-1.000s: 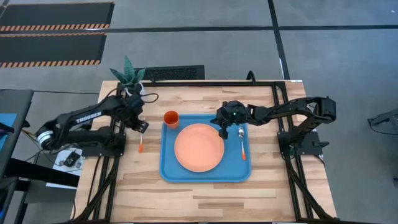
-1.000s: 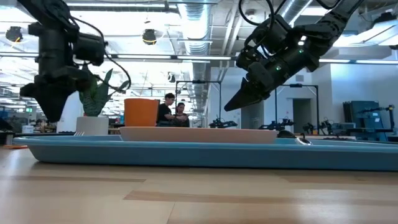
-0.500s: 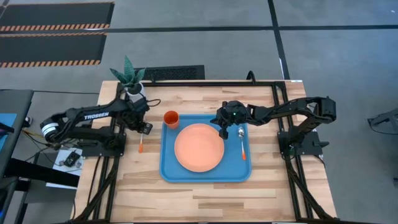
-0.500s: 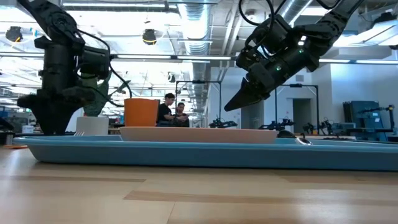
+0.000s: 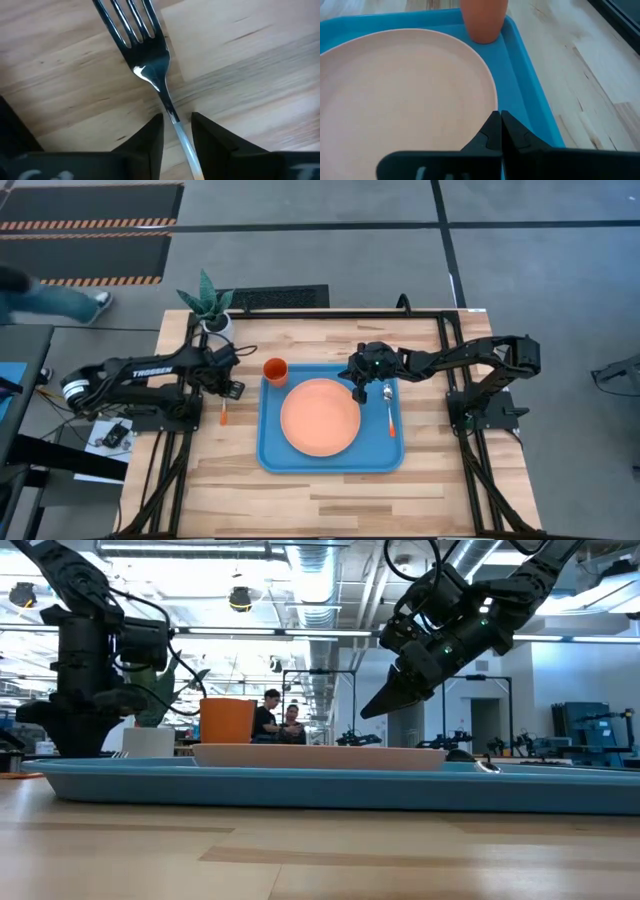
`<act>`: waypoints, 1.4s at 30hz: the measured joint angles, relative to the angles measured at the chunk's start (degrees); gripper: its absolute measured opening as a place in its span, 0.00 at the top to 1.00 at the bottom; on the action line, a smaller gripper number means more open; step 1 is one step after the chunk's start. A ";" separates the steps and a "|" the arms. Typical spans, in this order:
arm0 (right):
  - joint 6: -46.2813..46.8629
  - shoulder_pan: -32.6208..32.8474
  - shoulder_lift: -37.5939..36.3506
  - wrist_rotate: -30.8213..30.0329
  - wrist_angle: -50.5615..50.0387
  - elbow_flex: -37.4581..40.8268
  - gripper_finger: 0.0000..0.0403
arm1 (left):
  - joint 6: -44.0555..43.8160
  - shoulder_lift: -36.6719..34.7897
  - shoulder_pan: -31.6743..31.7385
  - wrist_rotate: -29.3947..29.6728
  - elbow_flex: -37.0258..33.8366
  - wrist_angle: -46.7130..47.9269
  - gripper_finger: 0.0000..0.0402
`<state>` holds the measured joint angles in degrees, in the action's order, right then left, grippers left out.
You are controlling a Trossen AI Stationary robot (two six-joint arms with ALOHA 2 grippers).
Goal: Pick and place plate/cup/fork/spoon on tray
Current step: Put the orange fork on the blue tray to the right of the orange plate
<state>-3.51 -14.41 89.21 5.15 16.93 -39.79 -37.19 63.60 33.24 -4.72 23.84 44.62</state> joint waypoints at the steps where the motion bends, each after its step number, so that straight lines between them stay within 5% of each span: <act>1: -0.02 0.00 0.00 0.00 0.00 0.00 0.99 | -0.16 -0.47 -0.06 0.24 -0.12 0.04 0.79; 12: -0.02 0.00 0.00 0.00 0.04 -0.02 0.99 | -1.11 -4.90 -0.22 2.37 -1.18 -1.87 0.99; 20: -0.06 0.01 0.02 0.00 0.04 -0.02 0.99 | -2.36 -12.66 -0.24 8.04 -1.01 -1.92 0.99; 30: -0.03 0.00 0.02 0.00 0.44 -0.07 0.99 | -4.16 -32.07 -0.77 16.28 -1.01 -2.23 0.99; 36: 0.41 0.00 0.02 -0.02 2.65 -0.04 0.99 | -1.99 -41.68 -3.78 22.87 -0.90 -8.09 0.99; 42: 1.99 1.31 0.04 -0.07 5.75 -1.91 0.99 | 1.28 -43.74 -5.90 23.57 -0.90 -18.36 0.99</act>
<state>-1.52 -13.11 89.25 5.07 22.68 -41.70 -35.91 19.86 27.34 18.85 22.94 26.26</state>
